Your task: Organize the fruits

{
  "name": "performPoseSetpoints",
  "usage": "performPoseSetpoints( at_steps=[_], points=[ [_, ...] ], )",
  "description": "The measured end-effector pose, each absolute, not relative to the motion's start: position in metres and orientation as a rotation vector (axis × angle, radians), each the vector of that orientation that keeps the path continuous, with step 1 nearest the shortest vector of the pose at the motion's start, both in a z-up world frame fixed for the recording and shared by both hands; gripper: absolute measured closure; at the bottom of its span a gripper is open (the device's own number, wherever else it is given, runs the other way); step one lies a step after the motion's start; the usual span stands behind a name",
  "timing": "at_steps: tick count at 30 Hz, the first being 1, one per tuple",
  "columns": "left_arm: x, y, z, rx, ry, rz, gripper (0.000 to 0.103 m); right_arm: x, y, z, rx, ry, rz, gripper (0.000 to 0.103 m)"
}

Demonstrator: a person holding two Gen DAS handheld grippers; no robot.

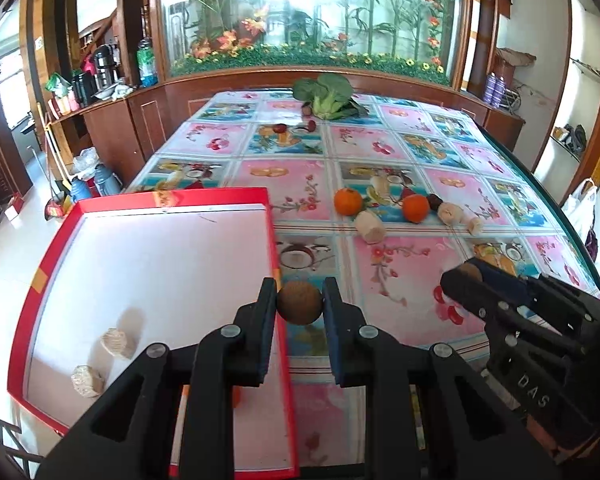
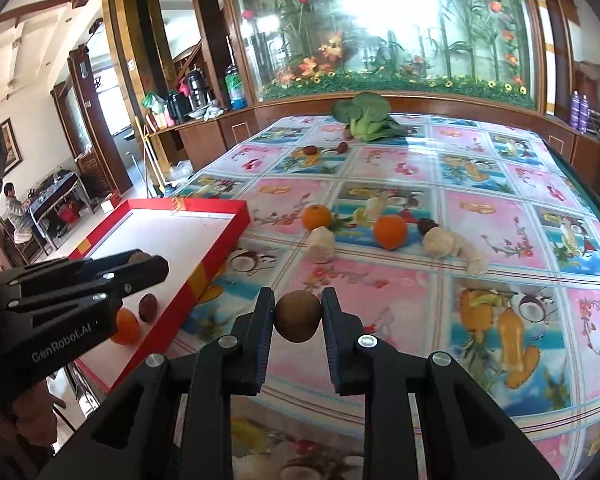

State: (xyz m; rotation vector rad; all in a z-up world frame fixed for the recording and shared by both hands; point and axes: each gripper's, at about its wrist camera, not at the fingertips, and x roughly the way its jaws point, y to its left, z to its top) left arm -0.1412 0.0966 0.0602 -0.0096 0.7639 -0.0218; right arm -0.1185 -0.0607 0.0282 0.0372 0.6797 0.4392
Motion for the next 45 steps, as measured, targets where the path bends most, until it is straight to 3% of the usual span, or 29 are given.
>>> performPoseSetpoints(
  at_steps=[45],
  points=[
    [-0.163,0.190,0.046,-0.113,0.758,0.164,0.078,-0.119,0.046,0.031,-0.067,0.706,0.602,0.080]
  ],
)
